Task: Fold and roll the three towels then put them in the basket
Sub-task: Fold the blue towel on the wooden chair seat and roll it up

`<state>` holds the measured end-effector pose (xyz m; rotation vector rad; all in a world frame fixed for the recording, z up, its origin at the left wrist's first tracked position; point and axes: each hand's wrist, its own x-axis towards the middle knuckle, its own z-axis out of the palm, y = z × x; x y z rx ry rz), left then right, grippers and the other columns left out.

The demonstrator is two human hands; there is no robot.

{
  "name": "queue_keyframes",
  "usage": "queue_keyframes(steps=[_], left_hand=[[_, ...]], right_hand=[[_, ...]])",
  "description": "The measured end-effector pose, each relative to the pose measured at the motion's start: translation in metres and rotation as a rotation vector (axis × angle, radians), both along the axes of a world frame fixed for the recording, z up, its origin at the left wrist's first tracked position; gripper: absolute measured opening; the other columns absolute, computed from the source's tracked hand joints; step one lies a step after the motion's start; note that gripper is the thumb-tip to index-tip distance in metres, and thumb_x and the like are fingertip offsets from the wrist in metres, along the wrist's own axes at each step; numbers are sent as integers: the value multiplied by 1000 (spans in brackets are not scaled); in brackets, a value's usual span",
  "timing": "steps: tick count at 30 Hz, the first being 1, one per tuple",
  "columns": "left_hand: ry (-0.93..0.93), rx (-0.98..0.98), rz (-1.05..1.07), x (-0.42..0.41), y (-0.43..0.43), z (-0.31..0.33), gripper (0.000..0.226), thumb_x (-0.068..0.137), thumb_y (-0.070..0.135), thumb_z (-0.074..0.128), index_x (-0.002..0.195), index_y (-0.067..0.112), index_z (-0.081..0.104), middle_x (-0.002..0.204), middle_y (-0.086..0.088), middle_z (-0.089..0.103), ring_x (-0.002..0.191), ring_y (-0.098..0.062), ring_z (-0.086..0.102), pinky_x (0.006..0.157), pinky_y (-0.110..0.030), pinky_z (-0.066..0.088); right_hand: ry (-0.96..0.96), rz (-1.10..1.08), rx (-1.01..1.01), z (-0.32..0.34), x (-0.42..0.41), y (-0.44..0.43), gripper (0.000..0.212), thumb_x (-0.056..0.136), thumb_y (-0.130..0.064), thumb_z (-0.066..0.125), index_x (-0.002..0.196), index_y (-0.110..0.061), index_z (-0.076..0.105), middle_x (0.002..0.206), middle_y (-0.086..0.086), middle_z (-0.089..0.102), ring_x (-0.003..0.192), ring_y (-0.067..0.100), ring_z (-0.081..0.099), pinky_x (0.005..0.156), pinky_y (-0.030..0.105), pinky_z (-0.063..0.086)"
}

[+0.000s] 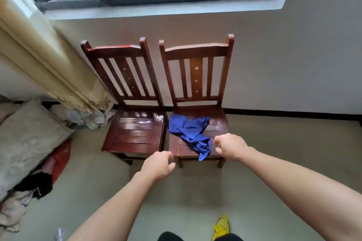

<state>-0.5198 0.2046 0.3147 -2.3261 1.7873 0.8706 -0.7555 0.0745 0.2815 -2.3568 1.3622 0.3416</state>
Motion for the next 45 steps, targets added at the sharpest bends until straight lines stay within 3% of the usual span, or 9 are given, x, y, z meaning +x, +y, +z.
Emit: queue_keyframes(steps=[5,15,27,30,33,36,38,41,45], left_hand=[[9,109,48,57,-49,-31,27,88,34,50,109,22,62,111,-2,67,106,-24,60,84,-32,49],[47,307,-46,164,-161,-123,29,88,36,48,111,24,61,114,-5,65,104,-26,60,85,-33,49],[260,497,29,138,-217,-263,24,89,32,52,105,19,64,112,-3,66,106,-26,59,83,-30,44],[391,509,259,120,-229,-300,20,89,29,56,95,14,67,97,-5,69,92,-24,62,80,-31,49],[626,475,705,106,-256,-335,23,94,31,55,83,11,59,83,-11,64,64,-21,58,59,-28,46],[785,434,1075,97,-286,-367,24,96,36,52,82,17,53,84,-13,62,62,-20,59,56,-28,48],[834,407,1262,91,-299,-386,23,94,37,56,91,14,56,86,-12,63,66,-22,61,56,-30,51],[792,319,1372,87,-310,-397,4,91,9,56,89,12,55,85,-9,59,72,-21,59,55,-30,49],[841,169,1586,93,-317,-382,27,82,-10,43,88,11,58,80,-5,60,68,-19,58,55,-29,51]], right_hand=[[7,58,71,-28,65,-66,28,83,-30,52,109,-26,63,111,0,66,101,26,61,75,31,44],[64,-138,232,-117,145,-139,31,86,-31,51,115,-28,61,116,0,65,106,26,60,78,30,42],[99,-261,274,-233,156,-207,32,86,-25,54,117,-22,62,117,7,63,109,30,58,82,36,45],[111,-292,200,-269,147,-231,39,86,-24,56,124,-18,55,121,12,53,114,34,51,83,41,47],[112,-240,122,-300,144,-252,55,84,-24,59,137,-19,44,135,12,43,122,34,41,85,45,47],[130,-137,196,-328,140,-264,66,83,-28,64,143,-22,37,149,10,33,135,31,32,94,45,43],[151,-69,229,-345,134,-259,47,84,-29,62,128,-17,52,135,11,48,126,31,43,89,43,45],[10,-162,206,-350,121,-241,20,81,-30,63,91,-13,57,98,12,60,100,33,56,70,38,43],[-8,-341,154,-327,85,-228,24,76,-31,68,79,-18,48,82,9,60,84,33,59,60,34,34]])
